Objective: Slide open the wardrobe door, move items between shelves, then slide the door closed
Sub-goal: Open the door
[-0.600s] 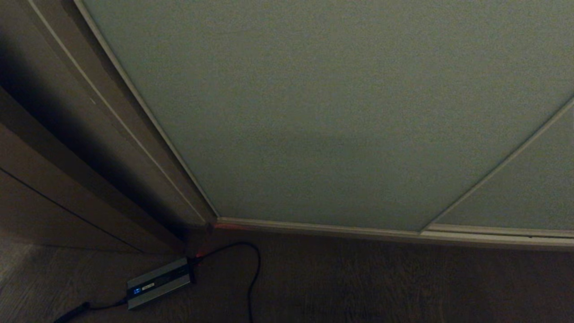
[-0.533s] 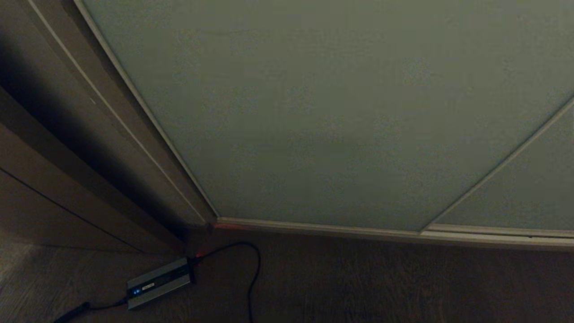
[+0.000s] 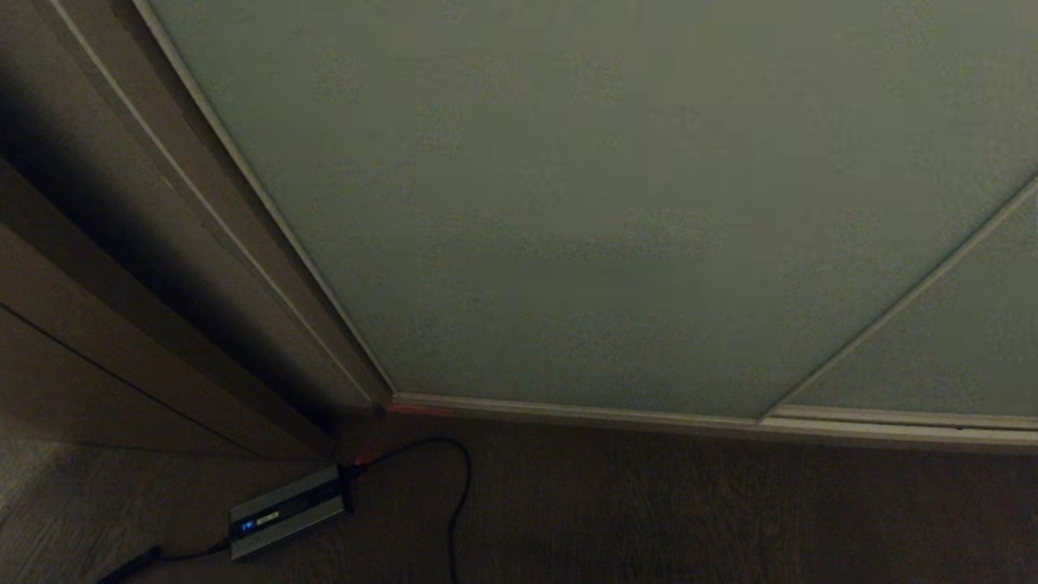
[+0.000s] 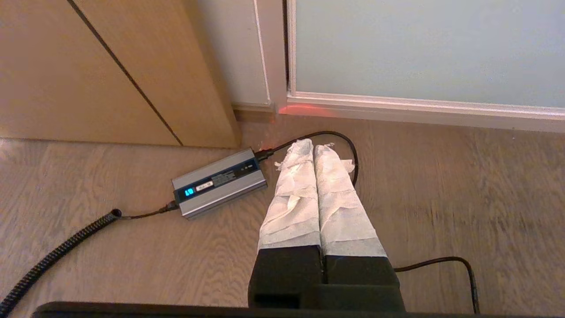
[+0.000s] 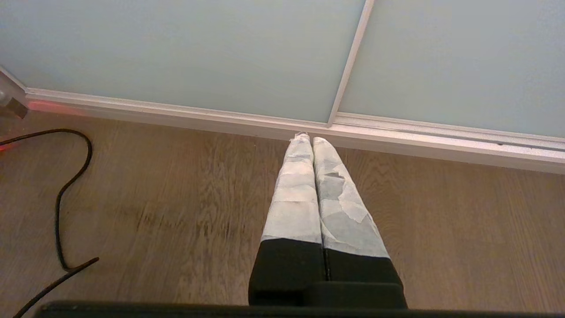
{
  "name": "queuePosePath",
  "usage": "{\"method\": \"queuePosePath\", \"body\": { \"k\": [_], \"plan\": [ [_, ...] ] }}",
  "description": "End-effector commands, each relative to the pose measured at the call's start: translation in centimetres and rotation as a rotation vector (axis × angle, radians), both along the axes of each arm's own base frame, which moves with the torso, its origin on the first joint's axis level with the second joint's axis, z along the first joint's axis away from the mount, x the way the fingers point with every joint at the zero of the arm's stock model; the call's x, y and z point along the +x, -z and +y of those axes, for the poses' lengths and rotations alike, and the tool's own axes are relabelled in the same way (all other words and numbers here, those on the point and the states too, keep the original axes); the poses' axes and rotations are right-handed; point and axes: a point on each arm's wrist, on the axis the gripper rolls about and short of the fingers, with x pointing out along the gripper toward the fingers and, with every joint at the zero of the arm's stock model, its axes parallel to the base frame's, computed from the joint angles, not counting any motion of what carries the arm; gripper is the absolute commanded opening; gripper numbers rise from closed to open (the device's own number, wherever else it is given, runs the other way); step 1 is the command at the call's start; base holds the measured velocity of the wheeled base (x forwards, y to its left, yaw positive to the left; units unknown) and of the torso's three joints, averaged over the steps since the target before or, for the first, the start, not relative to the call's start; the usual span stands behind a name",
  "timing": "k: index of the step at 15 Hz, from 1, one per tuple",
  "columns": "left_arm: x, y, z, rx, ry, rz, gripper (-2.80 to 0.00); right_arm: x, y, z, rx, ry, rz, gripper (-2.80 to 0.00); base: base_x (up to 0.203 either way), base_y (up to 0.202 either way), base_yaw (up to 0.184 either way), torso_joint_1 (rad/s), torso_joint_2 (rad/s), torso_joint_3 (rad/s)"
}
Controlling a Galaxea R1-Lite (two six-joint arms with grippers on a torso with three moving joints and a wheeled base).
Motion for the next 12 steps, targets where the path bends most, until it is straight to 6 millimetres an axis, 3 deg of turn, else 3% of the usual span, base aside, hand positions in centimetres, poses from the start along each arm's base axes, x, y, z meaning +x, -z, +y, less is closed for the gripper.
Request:
{"method": "queuePosePath", "body": {
  "k": [1, 12],
  "plan": [
    [0.00, 0.00, 0.00, 0.000, 0.000, 0.000, -2.80, 0.05, 0.12, 0.00, 0.000, 0.000, 0.006, -2.80, 0.000, 0.000, 0.000, 0.000, 0.00, 0.000],
    [0.13, 0.09, 0.03, 0.004, -0.014, -0.018, -2.80, 0.03, 0.13, 0.00, 0.000, 0.000, 0.005, -2.80, 0.000, 0.000, 0.000, 0.000, 0.00, 0.000]
  ]
}}
